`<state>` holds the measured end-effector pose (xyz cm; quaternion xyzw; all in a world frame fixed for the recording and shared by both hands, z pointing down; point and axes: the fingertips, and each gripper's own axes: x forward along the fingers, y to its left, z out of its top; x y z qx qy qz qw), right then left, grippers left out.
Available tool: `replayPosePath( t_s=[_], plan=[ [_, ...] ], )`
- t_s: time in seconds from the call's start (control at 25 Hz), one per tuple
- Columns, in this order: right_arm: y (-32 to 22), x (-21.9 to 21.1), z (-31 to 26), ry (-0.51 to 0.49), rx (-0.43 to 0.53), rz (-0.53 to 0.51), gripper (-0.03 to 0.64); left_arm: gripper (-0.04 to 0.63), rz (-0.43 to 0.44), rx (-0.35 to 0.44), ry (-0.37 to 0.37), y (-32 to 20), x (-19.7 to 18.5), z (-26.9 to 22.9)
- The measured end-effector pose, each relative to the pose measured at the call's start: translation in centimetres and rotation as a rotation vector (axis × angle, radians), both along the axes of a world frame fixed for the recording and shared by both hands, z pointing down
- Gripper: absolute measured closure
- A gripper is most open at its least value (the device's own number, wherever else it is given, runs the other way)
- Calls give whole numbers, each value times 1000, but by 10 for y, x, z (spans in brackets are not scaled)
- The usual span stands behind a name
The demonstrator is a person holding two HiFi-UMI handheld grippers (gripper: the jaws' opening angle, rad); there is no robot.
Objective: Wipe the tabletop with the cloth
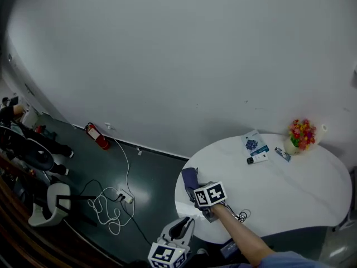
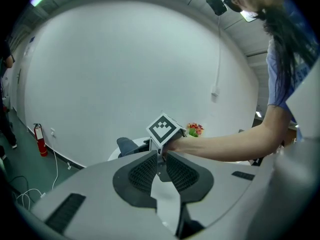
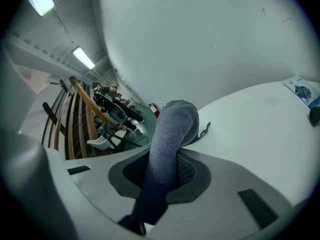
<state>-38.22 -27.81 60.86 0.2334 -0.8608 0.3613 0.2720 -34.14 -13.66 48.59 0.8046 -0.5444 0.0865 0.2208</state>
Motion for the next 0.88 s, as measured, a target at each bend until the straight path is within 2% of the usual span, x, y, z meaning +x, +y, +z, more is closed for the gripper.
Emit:
replayPosePath(
  t_s=[0.12, 0.28, 0.4, 0.56, 0.88],
  plan=[
    [0, 7, 8, 27, 4, -2, 546, 534, -9, -13, -15, 2, -4, 1],
    [-9, 30, 12, 58, 16, 45, 546, 534, 14, -16, -21, 10, -2, 0],
    [-12, 53, 16, 99, 27, 83, 546, 534, 45, -13, -13, 17, 4, -3],
    [-19, 84, 21, 143, 48, 140, 546, 534, 94, 16, -39, 19, 9, -8],
    [-21, 142, 22, 195, 67, 224, 546, 535, 149, 37, 10, 17, 23, -10]
  ],
)
